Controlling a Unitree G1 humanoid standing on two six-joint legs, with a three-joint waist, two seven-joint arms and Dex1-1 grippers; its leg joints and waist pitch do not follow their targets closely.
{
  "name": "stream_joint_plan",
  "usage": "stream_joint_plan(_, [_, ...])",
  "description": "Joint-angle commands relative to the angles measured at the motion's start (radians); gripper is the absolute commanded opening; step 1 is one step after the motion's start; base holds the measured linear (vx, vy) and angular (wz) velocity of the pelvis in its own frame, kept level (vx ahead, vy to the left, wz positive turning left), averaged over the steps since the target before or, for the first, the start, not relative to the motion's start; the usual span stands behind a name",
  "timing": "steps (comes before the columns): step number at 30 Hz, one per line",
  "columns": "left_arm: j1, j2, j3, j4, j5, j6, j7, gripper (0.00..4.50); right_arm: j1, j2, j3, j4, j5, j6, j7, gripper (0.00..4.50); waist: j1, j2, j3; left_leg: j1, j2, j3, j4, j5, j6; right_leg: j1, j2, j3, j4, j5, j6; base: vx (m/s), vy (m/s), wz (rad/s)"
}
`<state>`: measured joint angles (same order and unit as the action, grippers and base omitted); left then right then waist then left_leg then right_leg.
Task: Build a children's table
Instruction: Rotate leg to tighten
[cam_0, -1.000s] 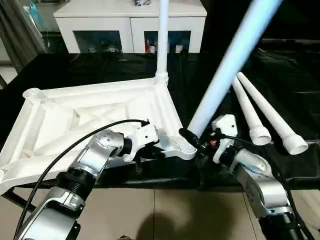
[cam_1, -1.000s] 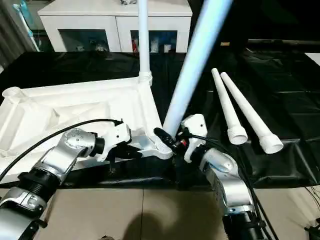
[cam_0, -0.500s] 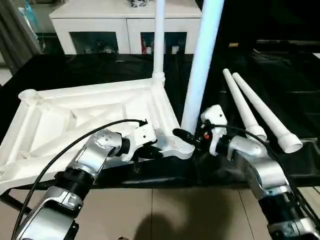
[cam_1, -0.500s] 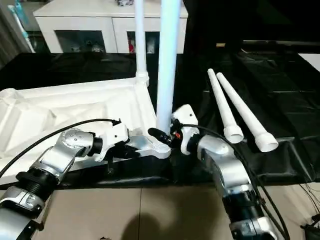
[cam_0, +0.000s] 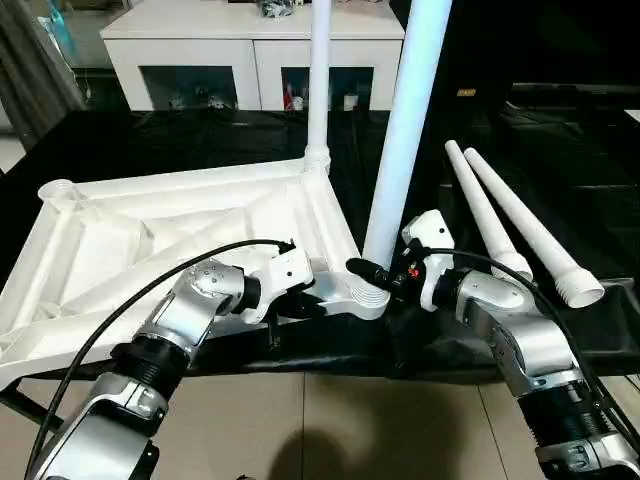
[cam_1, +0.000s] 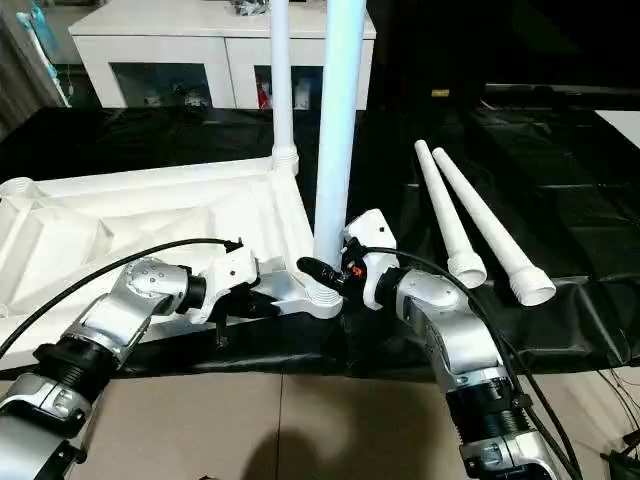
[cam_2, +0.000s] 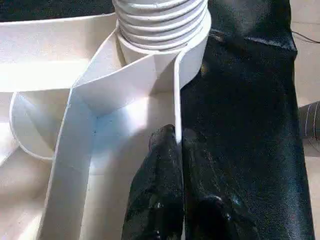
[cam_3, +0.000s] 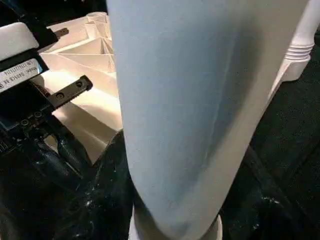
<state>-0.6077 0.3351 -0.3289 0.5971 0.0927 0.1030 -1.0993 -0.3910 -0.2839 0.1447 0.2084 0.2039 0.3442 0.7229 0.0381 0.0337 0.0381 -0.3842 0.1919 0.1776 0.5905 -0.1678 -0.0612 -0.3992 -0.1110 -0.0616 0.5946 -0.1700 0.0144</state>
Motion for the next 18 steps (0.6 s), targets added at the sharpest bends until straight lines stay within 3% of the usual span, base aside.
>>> stream_joint_plan(1, [-0.040,-0.005,0.013,-0.005,-0.010,-0.013,0.014,0.00,0.070,-0.003,0.027,0.114,-0.034,0.086,-0.024,1.85,-0.003,0.009,-0.051,0.022,0.028,-0.014,-0.092,-0.453,-0.029,0.025,-0.028,0.030,-0.084,-0.365,-0.178,0.000,0.000,0.00])
stream_joint_plan(7, [-0.054,-0.023,0.032,0.040,-0.007,0.016,0.066,0.00,0.066,0.023,0.014,0.107,-0.045,0.077,-0.083,1.85,-0.007,0.009,-0.047,0.026,0.027,-0.017,-0.095,-0.501,-0.039,0.020,-0.028,0.028,-0.094,-0.434,-0.157,0.000,0.000,0.00])
stream_joint_plan(10, [-0.079,-0.060,0.052,0.088,0.012,0.071,0.180,0.00,0.041,0.070,-0.008,0.137,-0.061,0.069,-0.179,1.85,-0.010,0.008,-0.044,0.031,0.024,-0.019,-0.093,-0.531,-0.049,0.012,-0.030,0.026,-0.101,-0.511,-0.136,0.000,0.000,0.00])
stream_joint_plan(16, [-0.133,-0.211,0.075,0.196,0.016,0.205,0.384,0.00,-0.092,0.191,-0.029,0.320,-0.117,0.082,-0.412,1.85,-0.032,0.011,-0.040,0.026,0.017,-0.036,-0.098,-0.597,-0.060,0.018,-0.031,0.000,-0.121,-0.623,-0.077,0.000,0.000,0.00])
stream_joint_plan(17, [-0.145,-0.233,0.073,0.219,0.021,0.212,0.408,0.00,-0.114,0.210,-0.039,0.349,-0.118,0.088,-0.450,1.85,-0.037,0.013,-0.036,0.038,0.015,-0.038,-0.096,-0.634,-0.059,0.008,-0.028,-0.008,-0.134,-0.657,-0.062,-0.066,0.025,-0.02])
stream_joint_plan(18, [-0.173,-0.282,0.070,0.266,0.029,0.232,0.470,0.00,-0.166,0.249,-0.049,0.418,-0.116,0.097,-0.495,1.85,-0.048,0.023,-0.033,0.061,0.010,-0.037,-0.088,-0.681,-0.053,-0.004,-0.021,-0.025,-0.153,-0.678,-0.049,-0.066,0.025,-0.02])
